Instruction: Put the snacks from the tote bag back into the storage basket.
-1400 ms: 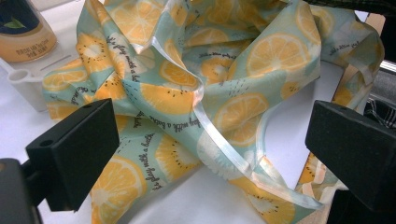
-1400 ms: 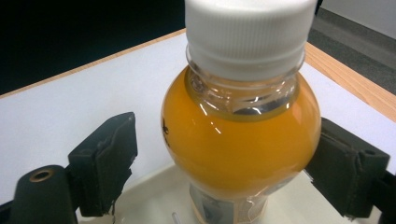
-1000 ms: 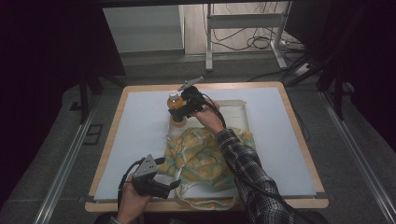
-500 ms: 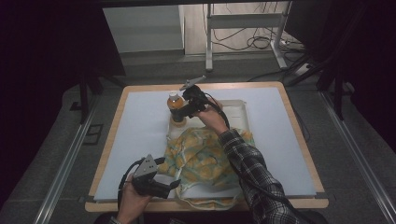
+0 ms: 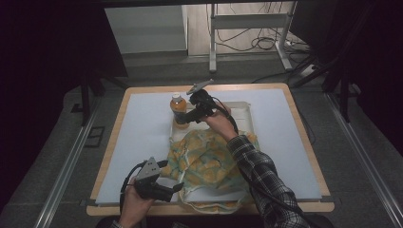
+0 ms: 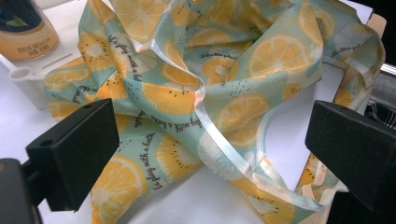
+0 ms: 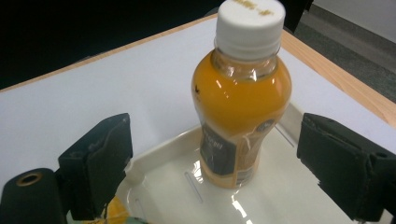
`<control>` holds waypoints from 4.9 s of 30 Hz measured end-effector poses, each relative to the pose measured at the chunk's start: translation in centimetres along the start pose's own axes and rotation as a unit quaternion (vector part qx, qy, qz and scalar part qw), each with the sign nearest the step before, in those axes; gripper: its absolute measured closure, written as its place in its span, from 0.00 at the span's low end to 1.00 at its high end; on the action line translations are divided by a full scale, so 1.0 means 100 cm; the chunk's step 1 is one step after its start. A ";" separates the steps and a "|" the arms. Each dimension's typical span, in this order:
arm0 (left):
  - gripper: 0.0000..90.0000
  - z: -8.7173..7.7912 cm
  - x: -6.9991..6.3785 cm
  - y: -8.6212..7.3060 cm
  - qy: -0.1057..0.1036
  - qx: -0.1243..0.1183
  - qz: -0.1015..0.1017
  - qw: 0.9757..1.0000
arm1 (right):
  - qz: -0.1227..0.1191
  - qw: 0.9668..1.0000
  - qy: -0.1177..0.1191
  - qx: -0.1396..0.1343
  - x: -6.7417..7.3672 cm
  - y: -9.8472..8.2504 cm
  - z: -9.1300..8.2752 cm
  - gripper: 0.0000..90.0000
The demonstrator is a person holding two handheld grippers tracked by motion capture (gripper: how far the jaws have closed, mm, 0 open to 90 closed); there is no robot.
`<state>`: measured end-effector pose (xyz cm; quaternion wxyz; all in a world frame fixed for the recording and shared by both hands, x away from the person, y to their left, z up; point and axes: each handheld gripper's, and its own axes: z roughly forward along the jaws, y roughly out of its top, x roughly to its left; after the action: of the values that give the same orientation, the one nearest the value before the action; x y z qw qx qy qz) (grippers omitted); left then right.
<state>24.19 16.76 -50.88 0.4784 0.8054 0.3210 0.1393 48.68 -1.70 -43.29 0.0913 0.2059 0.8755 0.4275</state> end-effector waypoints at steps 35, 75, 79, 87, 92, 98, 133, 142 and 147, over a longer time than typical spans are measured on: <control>0.02 -0.003 0.003 0.000 -0.007 -0.012 -0.016 1.000 | -0.006 1.000 0.007 -0.001 0.020 -0.015 -0.028 0.10; 0.02 -0.003 0.003 -0.001 -0.003 -0.019 -0.014 1.000 | -0.015 1.000 0.005 0.000 0.037 -0.051 -0.064 0.06; 0.02 -0.003 0.003 -0.001 -0.003 -0.018 -0.013 1.000 | -0.019 1.000 0.006 0.001 0.039 -0.056 -0.067 0.06; 0.02 -0.002 0.002 -0.001 -0.003 -0.015 -0.010 1.000 | -0.028 1.000 0.003 0.004 0.043 -0.067 -0.076 0.06; 0.02 -0.002 0.002 -0.001 -0.003 -0.016 -0.009 1.000 | -0.024 1.000 0.002 -0.002 0.046 -0.075 -0.084 0.06; 0.02 -0.001 0.001 -0.001 -0.004 -0.015 -0.010 1.000 | -0.024 1.000 -0.001 0.000 0.047 -0.083 -0.090 0.06; 0.02 -0.002 0.003 -0.002 0.000 -0.021 -0.010 1.000 | -0.009 1.000 -0.013 -0.001 0.057 -0.120 -0.129 0.06; 0.02 -0.001 0.003 -0.002 0.001 -0.017 -0.010 1.000 | -0.002 1.000 -0.011 0.000 0.061 -0.130 -0.138 0.05; 0.02 -0.001 0.003 -0.002 0.001 -0.017 -0.009 1.000 | 0.009 1.000 -0.010 -0.004 0.063 -0.137 -0.142 0.04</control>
<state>24.26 17.07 -51.01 0.4930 0.7940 0.3266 0.1409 34.35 -16.59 -45.20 0.0969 0.2177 0.8707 0.4301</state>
